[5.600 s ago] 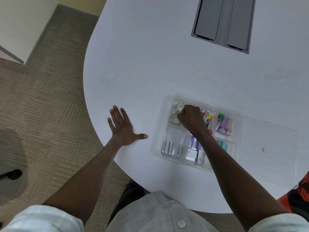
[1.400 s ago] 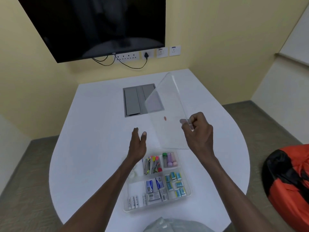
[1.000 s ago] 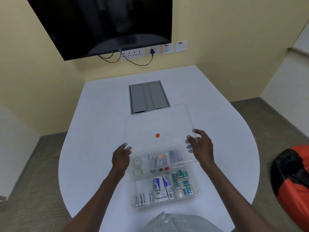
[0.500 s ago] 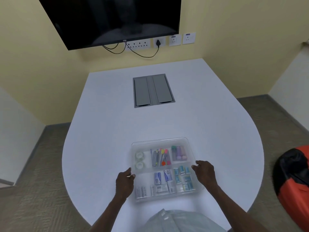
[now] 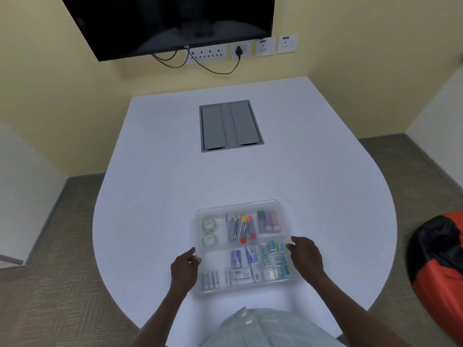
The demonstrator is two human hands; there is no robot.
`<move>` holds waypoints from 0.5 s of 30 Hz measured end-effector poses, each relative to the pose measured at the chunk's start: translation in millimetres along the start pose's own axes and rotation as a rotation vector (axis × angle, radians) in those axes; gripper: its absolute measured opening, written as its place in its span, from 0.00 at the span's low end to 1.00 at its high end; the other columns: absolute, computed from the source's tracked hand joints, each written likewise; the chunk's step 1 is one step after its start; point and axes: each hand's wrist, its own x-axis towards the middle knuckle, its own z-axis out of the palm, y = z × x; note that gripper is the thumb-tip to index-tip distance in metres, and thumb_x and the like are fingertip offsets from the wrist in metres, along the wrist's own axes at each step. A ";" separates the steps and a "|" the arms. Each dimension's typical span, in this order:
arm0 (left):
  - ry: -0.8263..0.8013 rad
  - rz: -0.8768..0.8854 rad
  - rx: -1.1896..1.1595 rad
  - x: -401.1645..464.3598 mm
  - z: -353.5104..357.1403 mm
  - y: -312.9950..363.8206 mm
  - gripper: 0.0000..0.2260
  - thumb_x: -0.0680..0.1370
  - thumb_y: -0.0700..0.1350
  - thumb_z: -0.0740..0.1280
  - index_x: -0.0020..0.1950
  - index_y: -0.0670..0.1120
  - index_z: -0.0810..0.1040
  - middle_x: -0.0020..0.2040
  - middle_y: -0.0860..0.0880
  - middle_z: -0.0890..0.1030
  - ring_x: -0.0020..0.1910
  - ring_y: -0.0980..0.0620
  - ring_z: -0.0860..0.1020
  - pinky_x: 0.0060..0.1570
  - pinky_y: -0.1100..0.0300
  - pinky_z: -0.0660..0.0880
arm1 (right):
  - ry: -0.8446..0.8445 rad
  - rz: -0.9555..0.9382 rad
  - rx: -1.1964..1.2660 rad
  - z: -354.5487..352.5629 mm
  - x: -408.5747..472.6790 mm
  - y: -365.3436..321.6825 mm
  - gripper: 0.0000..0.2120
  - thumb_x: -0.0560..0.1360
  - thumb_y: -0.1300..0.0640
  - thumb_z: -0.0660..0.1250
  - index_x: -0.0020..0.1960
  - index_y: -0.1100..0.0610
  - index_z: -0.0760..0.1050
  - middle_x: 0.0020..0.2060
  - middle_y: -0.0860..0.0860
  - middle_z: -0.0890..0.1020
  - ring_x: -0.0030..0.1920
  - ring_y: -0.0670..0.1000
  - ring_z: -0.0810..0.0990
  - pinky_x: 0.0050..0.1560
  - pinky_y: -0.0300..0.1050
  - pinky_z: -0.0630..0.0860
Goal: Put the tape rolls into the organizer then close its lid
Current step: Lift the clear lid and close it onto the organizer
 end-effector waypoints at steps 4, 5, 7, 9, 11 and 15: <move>0.005 0.164 0.158 -8.5 12.8 -8.1 0.26 0.78 0.37 0.66 0.74 0.35 0.64 0.72 0.34 0.68 0.73 0.38 0.67 0.68 0.63 0.60 | -0.018 -0.148 -0.179 11.5 -9.5 -5.7 0.32 0.79 0.47 0.61 0.76 0.63 0.56 0.69 0.65 0.68 0.68 0.64 0.69 0.62 0.56 0.73; -0.012 0.220 0.215 -12.1 18.1 -9.9 0.30 0.79 0.44 0.66 0.76 0.35 0.58 0.76 0.33 0.59 0.77 0.37 0.58 0.73 0.60 0.54 | -0.057 -0.176 -0.174 15.8 -13.2 -7.1 0.38 0.78 0.42 0.60 0.77 0.63 0.49 0.74 0.66 0.59 0.74 0.65 0.61 0.69 0.58 0.67; -0.068 0.306 0.307 -20.4 28.8 -11.6 0.47 0.75 0.68 0.57 0.78 0.36 0.45 0.79 0.35 0.42 0.79 0.40 0.41 0.75 0.51 0.44 | -0.104 -0.254 -0.181 24.4 -21.5 -10.2 0.49 0.73 0.29 0.54 0.78 0.60 0.40 0.77 0.66 0.45 0.78 0.65 0.46 0.75 0.59 0.53; -0.139 0.322 0.388 -26.9 38.8 -12.6 0.59 0.65 0.81 0.47 0.76 0.38 0.34 0.75 0.38 0.30 0.75 0.41 0.30 0.72 0.48 0.38 | -0.093 -0.316 -0.206 32.4 -28.4 -12.5 0.55 0.67 0.21 0.49 0.78 0.57 0.38 0.76 0.67 0.41 0.77 0.65 0.41 0.75 0.61 0.49; -0.166 0.302 0.469 -31.5 44.7 -10.3 0.64 0.59 0.84 0.46 0.74 0.38 0.29 0.73 0.38 0.25 0.74 0.40 0.26 0.72 0.46 0.36 | -0.086 -0.330 -0.231 38.3 -33.0 -13.3 0.58 0.64 0.19 0.48 0.78 0.57 0.39 0.76 0.68 0.40 0.77 0.66 0.39 0.75 0.62 0.47; -0.134 0.291 0.620 -34.8 52.6 -11.7 0.64 0.62 0.84 0.48 0.76 0.35 0.35 0.76 0.35 0.32 0.77 0.38 0.33 0.73 0.38 0.42 | -0.021 -0.365 -0.285 45.7 -39.6 -9.2 0.53 0.68 0.22 0.53 0.78 0.58 0.50 0.76 0.70 0.47 0.77 0.67 0.44 0.75 0.65 0.54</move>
